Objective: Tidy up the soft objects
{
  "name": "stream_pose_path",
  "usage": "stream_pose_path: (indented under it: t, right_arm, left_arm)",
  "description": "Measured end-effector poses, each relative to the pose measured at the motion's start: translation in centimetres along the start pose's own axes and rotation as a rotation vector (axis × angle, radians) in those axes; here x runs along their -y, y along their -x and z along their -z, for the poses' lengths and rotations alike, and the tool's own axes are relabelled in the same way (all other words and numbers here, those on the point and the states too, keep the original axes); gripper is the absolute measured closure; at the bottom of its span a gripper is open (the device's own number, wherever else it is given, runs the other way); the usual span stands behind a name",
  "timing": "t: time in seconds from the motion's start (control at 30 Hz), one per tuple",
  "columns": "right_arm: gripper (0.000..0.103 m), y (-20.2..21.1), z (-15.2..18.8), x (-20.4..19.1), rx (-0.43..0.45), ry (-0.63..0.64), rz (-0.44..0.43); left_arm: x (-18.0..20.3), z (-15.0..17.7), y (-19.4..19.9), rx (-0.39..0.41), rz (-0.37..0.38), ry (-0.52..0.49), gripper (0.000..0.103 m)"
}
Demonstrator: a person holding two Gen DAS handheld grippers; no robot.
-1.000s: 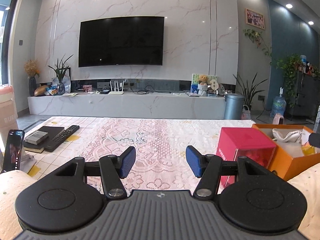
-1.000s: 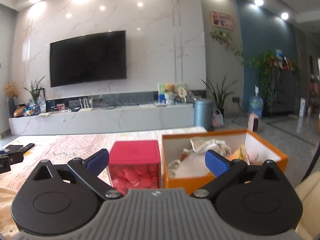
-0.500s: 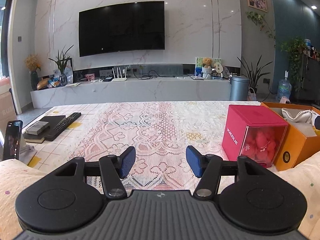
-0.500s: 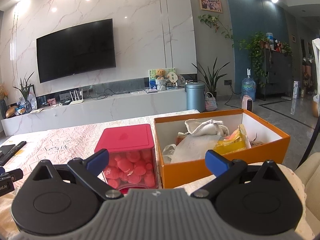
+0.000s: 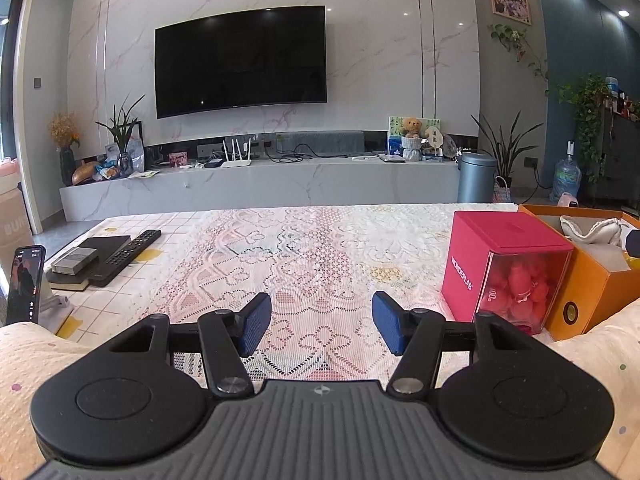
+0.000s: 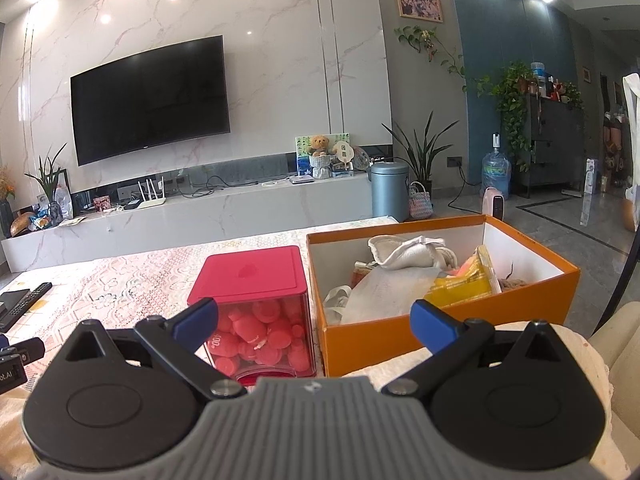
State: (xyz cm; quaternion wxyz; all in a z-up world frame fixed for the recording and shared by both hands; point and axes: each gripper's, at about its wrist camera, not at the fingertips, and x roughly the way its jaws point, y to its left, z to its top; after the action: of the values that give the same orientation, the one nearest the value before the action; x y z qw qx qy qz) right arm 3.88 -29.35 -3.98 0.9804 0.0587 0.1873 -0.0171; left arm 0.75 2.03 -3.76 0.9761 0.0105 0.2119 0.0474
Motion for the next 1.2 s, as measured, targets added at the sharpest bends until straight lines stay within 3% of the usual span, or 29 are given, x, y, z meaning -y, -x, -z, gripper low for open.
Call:
stream_pose_path:
  t: [1.2]
  right_arm:
    - [0.003, 0.18, 0.0, 0.03, 0.0, 0.002, 0.002]
  left_arm:
    - [-0.01, -0.33, 0.16, 0.007, 0.004, -0.003, 0.035]
